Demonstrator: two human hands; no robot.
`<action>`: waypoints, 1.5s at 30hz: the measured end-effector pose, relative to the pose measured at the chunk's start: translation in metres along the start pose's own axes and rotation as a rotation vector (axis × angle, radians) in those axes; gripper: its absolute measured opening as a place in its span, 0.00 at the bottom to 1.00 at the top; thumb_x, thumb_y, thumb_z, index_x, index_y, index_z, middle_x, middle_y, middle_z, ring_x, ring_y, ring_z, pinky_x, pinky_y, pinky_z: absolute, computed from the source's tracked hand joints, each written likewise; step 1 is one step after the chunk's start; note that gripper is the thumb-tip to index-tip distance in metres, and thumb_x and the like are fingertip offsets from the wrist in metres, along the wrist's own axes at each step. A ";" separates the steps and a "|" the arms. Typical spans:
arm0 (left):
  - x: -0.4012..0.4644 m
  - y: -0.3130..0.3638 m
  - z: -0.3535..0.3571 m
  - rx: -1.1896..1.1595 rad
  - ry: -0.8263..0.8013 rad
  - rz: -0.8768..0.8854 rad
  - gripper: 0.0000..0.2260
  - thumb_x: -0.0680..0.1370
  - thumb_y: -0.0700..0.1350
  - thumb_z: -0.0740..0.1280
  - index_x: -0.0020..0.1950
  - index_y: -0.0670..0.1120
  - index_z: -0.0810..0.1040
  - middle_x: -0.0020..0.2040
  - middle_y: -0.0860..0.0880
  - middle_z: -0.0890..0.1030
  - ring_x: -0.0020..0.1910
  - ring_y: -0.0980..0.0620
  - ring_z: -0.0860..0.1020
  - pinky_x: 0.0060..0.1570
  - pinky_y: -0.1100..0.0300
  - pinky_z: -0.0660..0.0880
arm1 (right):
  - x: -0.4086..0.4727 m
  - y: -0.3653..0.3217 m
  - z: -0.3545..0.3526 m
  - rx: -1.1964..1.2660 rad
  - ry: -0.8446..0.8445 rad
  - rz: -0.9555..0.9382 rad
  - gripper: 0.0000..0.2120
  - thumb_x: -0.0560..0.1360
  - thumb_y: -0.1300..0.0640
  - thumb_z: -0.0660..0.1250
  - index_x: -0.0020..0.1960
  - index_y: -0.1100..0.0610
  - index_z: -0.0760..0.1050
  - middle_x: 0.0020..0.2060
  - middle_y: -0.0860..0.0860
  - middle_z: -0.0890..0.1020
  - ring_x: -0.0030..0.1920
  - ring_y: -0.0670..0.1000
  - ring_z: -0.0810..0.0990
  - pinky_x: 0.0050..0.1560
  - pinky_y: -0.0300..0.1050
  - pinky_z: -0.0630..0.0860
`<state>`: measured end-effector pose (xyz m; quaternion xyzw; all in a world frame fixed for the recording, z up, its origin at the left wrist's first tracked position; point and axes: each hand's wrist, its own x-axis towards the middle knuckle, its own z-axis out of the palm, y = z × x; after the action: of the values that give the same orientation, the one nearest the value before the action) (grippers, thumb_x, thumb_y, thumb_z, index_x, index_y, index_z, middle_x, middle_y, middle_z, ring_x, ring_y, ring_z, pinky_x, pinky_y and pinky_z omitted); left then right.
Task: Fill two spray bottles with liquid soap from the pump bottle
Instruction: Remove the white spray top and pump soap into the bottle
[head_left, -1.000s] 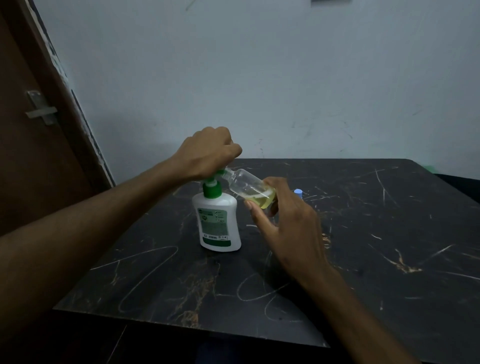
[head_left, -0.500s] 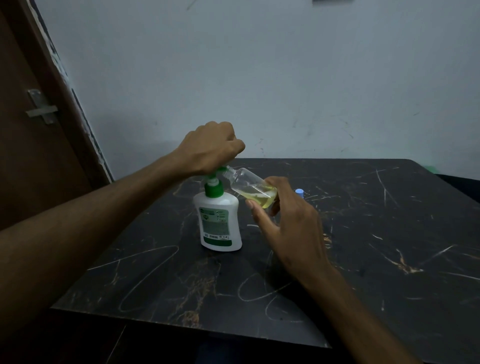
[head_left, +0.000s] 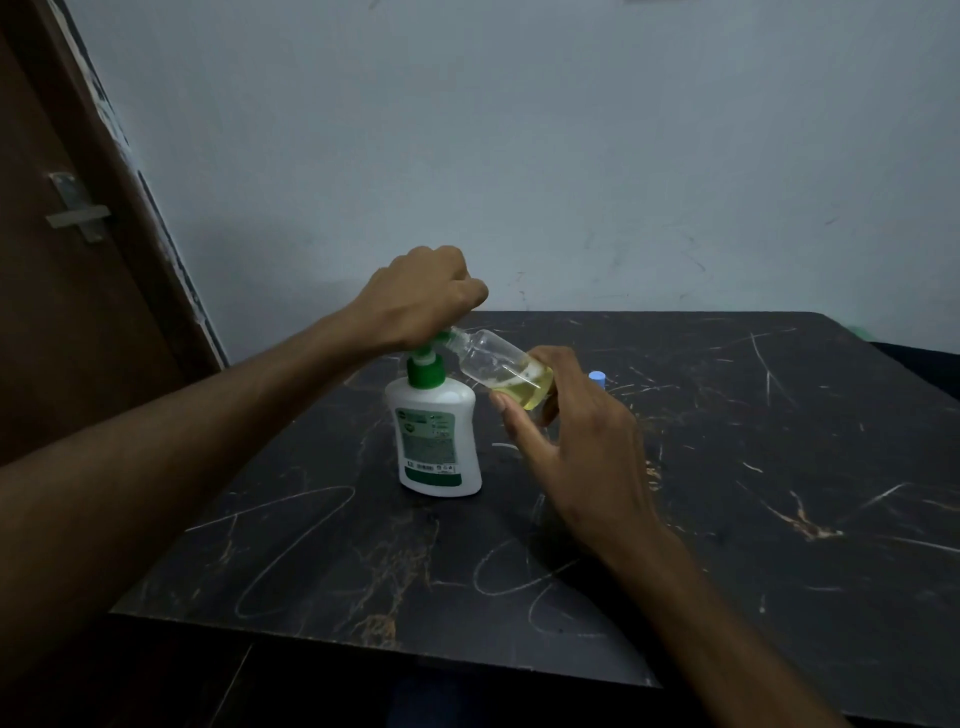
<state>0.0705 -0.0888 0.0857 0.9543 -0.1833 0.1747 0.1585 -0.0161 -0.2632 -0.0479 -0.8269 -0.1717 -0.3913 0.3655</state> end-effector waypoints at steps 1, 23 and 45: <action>0.000 -0.001 0.000 0.002 0.002 0.004 0.14 0.70 0.53 0.58 0.32 0.48 0.57 0.30 0.49 0.65 0.33 0.46 0.62 0.35 0.51 0.58 | 0.000 0.000 0.000 -0.004 0.002 -0.003 0.16 0.80 0.43 0.68 0.64 0.48 0.71 0.45 0.38 0.76 0.41 0.42 0.77 0.39 0.42 0.79; -0.001 0.002 -0.001 0.021 0.004 -0.011 0.13 0.71 0.54 0.57 0.33 0.49 0.59 0.32 0.49 0.66 0.33 0.48 0.62 0.34 0.52 0.58 | 0.000 0.002 0.001 -0.011 0.001 -0.008 0.16 0.80 0.43 0.68 0.63 0.48 0.70 0.45 0.37 0.74 0.40 0.41 0.75 0.39 0.41 0.78; 0.000 0.000 -0.001 0.035 -0.001 0.018 0.14 0.71 0.54 0.58 0.32 0.48 0.58 0.30 0.49 0.65 0.32 0.46 0.62 0.35 0.51 0.60 | 0.000 0.001 0.001 0.001 -0.008 -0.008 0.16 0.80 0.42 0.68 0.64 0.48 0.71 0.46 0.37 0.75 0.40 0.42 0.77 0.40 0.45 0.80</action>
<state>0.0704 -0.0881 0.0868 0.9554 -0.1887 0.1786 0.1402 -0.0149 -0.2638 -0.0486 -0.8275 -0.1766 -0.3893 0.3639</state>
